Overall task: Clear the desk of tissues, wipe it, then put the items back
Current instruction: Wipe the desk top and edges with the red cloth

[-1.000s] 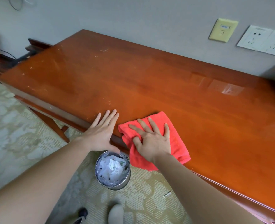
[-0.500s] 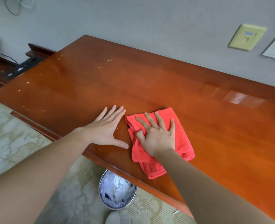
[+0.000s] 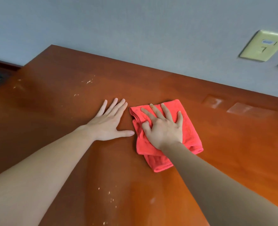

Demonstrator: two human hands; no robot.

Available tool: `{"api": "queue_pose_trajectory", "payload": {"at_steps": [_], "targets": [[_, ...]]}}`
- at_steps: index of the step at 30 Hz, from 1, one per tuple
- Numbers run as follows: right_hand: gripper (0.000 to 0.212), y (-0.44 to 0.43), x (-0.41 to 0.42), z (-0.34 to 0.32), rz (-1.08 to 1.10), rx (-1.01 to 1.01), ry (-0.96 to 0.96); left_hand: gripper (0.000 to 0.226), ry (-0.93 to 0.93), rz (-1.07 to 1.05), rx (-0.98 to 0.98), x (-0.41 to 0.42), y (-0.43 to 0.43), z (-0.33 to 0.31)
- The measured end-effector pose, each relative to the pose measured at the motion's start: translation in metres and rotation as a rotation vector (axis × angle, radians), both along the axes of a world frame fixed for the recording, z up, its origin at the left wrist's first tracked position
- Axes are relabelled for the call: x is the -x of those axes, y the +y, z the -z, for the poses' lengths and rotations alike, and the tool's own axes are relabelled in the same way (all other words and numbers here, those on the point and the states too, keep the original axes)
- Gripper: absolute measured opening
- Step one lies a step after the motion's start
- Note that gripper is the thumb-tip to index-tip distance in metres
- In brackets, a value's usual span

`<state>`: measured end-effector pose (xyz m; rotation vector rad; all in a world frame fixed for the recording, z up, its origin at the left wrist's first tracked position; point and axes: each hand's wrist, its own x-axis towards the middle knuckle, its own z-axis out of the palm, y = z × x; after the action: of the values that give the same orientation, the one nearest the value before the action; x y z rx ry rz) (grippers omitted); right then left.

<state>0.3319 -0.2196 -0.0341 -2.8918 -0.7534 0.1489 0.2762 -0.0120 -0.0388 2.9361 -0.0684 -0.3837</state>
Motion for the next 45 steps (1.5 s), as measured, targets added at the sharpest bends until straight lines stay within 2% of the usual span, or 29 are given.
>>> {"api": "queue_pose_trajectory", "payload": {"at_steps": [3,6,10,14,25,28,31,33,35,37,39,41,43,45], "targets": [[0.052,0.013,-0.032,0.000,0.042,-0.007,-0.001,0.120,-0.065,0.088,0.056,-0.017,0.017,0.002],[0.053,0.026,-0.060,-0.001,0.096,-0.012,-0.001,0.123,-0.129,0.154,0.013,-0.028,0.024,0.004],[0.053,0.039,-0.094,0.001,0.158,-0.008,-0.011,0.124,-0.226,0.012,0.062,-0.075,0.037,-0.009],[0.055,0.049,-0.128,0.003,0.219,0.013,-0.033,0.124,-0.107,0.018,-0.041,-0.110,0.051,-0.003],[0.054,0.093,-0.198,0.000,0.383,-0.002,-0.015,0.127,-0.185,0.008,-0.099,-0.111,0.055,0.015],[0.052,0.107,-0.198,-0.003,0.229,-0.025,-0.029,0.129,-0.179,0.004,-0.101,-0.110,0.056,0.013],[0.051,0.094,-0.196,-0.007,-0.033,-0.009,-0.012,0.130,-0.160,0.012,-0.101,-0.111,0.056,0.012],[0.057,0.070,-0.193,-0.011,-0.255,0.000,0.008,0.131,-0.158,0.008,-0.093,-0.111,0.056,0.011],[0.066,0.049,-0.194,-0.015,-0.349,-0.010,0.018,0.132,-0.159,0.003,-0.082,-0.110,0.056,0.011],[0.066,0.045,-0.201,-0.009,-0.248,0.006,-0.080,0.133,-0.156,0.007,-0.080,-0.110,0.057,0.011],[0.056,0.064,-0.202,-0.003,0.023,0.046,-0.163,0.134,-0.157,0.009,-0.079,-0.110,0.056,0.011],[0.050,0.097,-0.200,-0.003,0.262,0.039,-0.112,0.135,-0.161,0.004,-0.084,-0.110,0.056,0.011],[0.049,0.121,-0.196,-0.006,0.301,0.015,-0.045,0.135,-0.160,0.002,-0.083,-0.110,0.056,0.010],[0.048,0.123,-0.192,-0.006,0.161,-0.002,-0.034,0.136,-0.155,0.000,-0.078,-0.110,0.055,0.010]]}}
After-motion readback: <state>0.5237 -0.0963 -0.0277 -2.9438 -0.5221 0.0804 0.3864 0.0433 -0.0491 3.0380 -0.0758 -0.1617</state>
